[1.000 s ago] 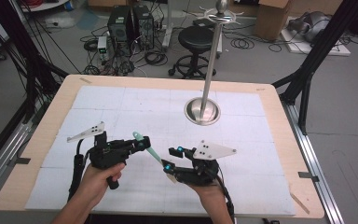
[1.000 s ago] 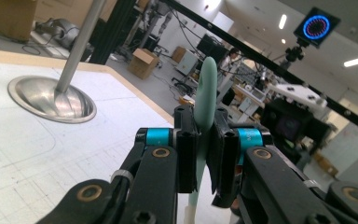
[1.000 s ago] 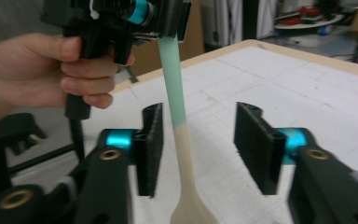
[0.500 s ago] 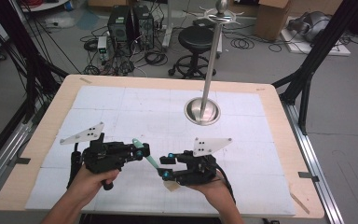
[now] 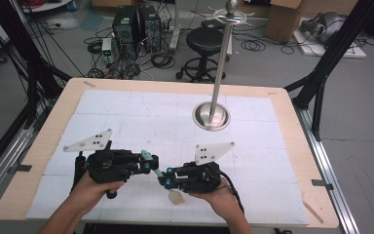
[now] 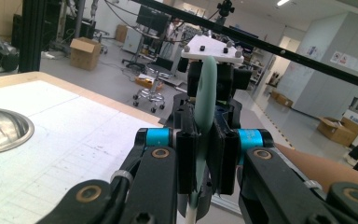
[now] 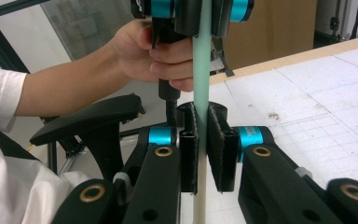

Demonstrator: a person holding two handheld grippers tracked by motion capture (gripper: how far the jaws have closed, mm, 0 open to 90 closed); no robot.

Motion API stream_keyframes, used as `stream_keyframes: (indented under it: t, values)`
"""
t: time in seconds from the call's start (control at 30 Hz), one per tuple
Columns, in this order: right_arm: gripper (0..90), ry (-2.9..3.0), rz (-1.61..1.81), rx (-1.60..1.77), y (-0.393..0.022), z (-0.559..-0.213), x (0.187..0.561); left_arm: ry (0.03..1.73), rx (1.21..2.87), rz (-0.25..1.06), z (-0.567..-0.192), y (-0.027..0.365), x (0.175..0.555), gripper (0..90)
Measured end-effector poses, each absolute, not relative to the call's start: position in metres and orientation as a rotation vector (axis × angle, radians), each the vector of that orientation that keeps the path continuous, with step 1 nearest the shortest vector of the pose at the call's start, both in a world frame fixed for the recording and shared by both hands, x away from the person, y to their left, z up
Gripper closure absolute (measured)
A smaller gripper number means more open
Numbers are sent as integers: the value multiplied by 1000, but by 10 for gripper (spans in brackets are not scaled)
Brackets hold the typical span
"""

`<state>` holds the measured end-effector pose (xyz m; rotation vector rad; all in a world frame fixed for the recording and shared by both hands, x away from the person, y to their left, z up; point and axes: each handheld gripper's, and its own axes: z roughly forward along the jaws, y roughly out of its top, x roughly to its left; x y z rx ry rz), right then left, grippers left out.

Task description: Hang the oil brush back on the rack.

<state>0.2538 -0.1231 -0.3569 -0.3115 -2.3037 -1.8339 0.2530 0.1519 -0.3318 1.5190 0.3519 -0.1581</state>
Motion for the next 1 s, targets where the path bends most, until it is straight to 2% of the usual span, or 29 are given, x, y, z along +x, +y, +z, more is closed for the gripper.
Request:
stream_keyframes:
  t: [0.03, 0.07, 0.17, 0.4, 0.5, 0.57, 1.0]
  values:
    - [838, -2308, -1839, -311, -123, -357, 254, 366, 1511, -153, -332, 151, 253, 767]
    - [839, -2318, -1844, -320, -123, -357, 253, 391, 1509, -151, -331, 152, 253, 636]
    - [840, -2324, -1882, -360, -125, -356, 254, 420, 1502, -68, -331, 157, 254, 489]
    - [838, -2345, -2001, -551, -138, -353, 260, 464, 1452, 74, -335, 182, 252, 350]
    - [838, -2333, -2069, -630, -145, -351, 263, 531, 1463, 121, -346, 194, 251, 262]
    - [839, -2329, -2100, -685, -150, -349, 267, 584, 1476, 164, -354, 202, 251, 158]
    - [839, -2274, -2215, -797, -179, -320, 306, 651, 1573, 275, -397, 231, 244, 158]
